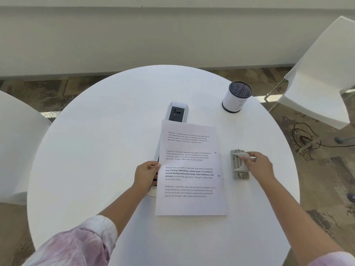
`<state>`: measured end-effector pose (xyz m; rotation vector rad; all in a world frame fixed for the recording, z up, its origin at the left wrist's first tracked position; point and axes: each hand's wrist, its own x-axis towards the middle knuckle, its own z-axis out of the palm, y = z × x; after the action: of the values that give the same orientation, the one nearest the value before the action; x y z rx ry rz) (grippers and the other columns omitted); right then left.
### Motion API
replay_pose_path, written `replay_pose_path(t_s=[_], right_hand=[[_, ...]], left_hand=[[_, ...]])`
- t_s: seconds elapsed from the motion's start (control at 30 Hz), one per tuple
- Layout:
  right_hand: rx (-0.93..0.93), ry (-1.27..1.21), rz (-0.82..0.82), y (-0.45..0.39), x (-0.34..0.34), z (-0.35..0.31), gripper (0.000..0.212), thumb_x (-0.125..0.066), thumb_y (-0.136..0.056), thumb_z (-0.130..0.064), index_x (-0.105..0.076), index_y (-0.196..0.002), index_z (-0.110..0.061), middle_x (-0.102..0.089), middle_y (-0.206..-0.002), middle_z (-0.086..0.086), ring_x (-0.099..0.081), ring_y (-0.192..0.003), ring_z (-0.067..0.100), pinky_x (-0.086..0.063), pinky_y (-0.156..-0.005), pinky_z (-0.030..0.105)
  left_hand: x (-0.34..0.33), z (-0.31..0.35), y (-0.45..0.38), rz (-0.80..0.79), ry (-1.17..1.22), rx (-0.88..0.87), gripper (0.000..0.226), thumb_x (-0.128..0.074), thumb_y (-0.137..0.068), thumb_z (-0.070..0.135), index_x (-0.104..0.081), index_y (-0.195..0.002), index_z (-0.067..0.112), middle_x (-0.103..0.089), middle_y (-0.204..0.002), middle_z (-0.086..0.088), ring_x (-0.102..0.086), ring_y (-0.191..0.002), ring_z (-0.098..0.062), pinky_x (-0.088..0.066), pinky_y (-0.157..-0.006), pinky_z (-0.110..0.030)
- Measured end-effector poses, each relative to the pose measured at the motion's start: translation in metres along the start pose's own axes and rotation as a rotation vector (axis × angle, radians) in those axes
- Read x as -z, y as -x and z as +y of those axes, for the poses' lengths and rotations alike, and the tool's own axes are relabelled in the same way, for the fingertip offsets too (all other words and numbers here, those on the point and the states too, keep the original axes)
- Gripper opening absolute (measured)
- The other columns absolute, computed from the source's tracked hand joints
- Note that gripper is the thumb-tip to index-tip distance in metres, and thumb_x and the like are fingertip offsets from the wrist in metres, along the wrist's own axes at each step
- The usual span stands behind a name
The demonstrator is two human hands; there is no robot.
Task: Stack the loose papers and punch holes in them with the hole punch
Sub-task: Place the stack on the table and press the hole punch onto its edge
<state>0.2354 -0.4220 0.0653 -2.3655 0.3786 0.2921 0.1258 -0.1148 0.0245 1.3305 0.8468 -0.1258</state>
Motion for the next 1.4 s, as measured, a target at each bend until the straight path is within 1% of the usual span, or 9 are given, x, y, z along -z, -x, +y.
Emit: replay_pose_path(t_s=[0.2,0.37,0.5,0.63,0.93,1.07,1.2,1.3,1.4], right_hand=[[-0.062,-0.021,0.084,-0.010,0.028,0.024,0.033,-0.061,-0.086,-0.031,-0.063,-0.110,-0.008,-0.064,-0.107,0.018,-0.053,-0.089,0.024,-0.037,-0.075,0.029],[-0.096,-0.019,0.097,-0.013,0.036,0.042,0.035,-0.059,-0.088,-0.031,-0.061,-0.112,-0.007,-0.062,-0.103,0.019,-0.050,-0.085,0.024,-0.034,-0.071,0.028],[-0.102,-0.021,0.098,-0.015,0.036,0.049,0.034,-0.059,-0.088,-0.032,-0.061,-0.113,-0.008,-0.063,-0.109,0.020,-0.051,-0.085,0.024,-0.034,-0.058,0.028],[-0.097,-0.041,0.108,-0.017,0.033,0.052,0.034,-0.058,-0.088,-0.032,-0.061,-0.112,-0.009,-0.064,-0.110,0.020,-0.051,-0.087,0.024,-0.034,-0.070,0.029],[-0.085,-0.047,0.115,-0.017,0.028,0.055,0.033,-0.057,-0.089,-0.031,-0.061,-0.112,-0.008,-0.064,-0.111,0.021,-0.051,-0.087,0.024,-0.034,-0.070,0.029],[-0.067,0.135,0.220,-0.010,0.025,0.048,0.042,-0.055,-0.089,-0.033,-0.053,-0.123,-0.007,-0.056,-0.118,0.024,-0.050,-0.107,0.039,-0.042,-0.085,0.044],[0.231,0.249,0.370,0.009,0.004,0.024,0.040,-0.058,-0.088,-0.029,-0.053,-0.122,-0.007,-0.053,-0.116,0.022,-0.048,-0.107,0.042,-0.036,-0.091,0.045],[0.440,0.091,0.179,0.034,-0.028,0.004,0.035,-0.058,-0.090,-0.023,-0.053,-0.120,-0.006,-0.051,-0.115,0.017,-0.054,-0.097,0.032,-0.039,-0.089,0.034],[0.331,-0.058,-0.219,0.059,-0.055,-0.020,0.041,-0.048,-0.094,-0.023,-0.042,-0.132,-0.009,-0.048,-0.119,0.013,-0.054,-0.090,0.022,-0.039,-0.083,0.027]], left_hand=[[0.013,0.002,0.008,0.025,0.099,0.014,0.009,-0.054,-0.089,0.002,-0.061,-0.094,-0.001,-0.059,-0.044,-0.001,-0.048,-0.032,-0.012,-0.037,-0.033,-0.015],[0.023,0.003,0.009,0.064,0.108,0.011,0.016,-0.054,-0.090,0.002,-0.060,-0.102,-0.005,-0.057,-0.054,-0.009,-0.044,-0.031,-0.010,-0.035,-0.033,-0.014],[0.023,0.005,0.013,0.064,0.125,0.014,0.013,-0.053,-0.090,0.001,-0.059,-0.101,-0.002,-0.058,-0.041,0.002,-0.043,-0.028,-0.008,-0.034,-0.032,-0.012],[0.023,0.004,0.015,0.077,0.129,0.012,0.013,-0.053,-0.090,0.001,-0.059,-0.101,-0.003,-0.059,-0.041,0.003,-0.044,-0.028,-0.008,-0.033,-0.032,-0.011],[0.028,-0.001,0.010,0.083,0.106,0.037,0.013,-0.055,-0.089,0.003,-0.060,-0.101,0.000,-0.062,-0.049,-0.002,-0.051,-0.034,-0.010,-0.042,-0.035,-0.016],[0.029,-0.001,0.010,0.088,0.095,0.025,0.015,-0.056,-0.088,0.004,-0.061,-0.101,-0.002,-0.061,-0.060,-0.010,-0.051,-0.035,-0.011,-0.041,-0.035,-0.016],[0.031,0.004,0.016,0.076,0.072,-0.009,0.007,-0.055,-0.089,0.004,-0.062,-0.089,0.006,-0.065,-0.055,-0.002,-0.056,-0.037,-0.009,-0.044,-0.036,-0.017],[0.037,0.006,0.020,0.071,0.043,-0.021,0.007,-0.057,-0.089,0.009,-0.063,-0.091,0.009,-0.067,-0.064,-0.003,-0.060,-0.042,-0.008,-0.048,-0.040,-0.019],[0.043,0.012,0.023,0.054,0.056,-0.033,0.007,-0.058,-0.089,0.011,-0.064,-0.086,0.013,-0.068,-0.056,0.006,-0.062,-0.045,-0.009,-0.049,-0.042,-0.019]])
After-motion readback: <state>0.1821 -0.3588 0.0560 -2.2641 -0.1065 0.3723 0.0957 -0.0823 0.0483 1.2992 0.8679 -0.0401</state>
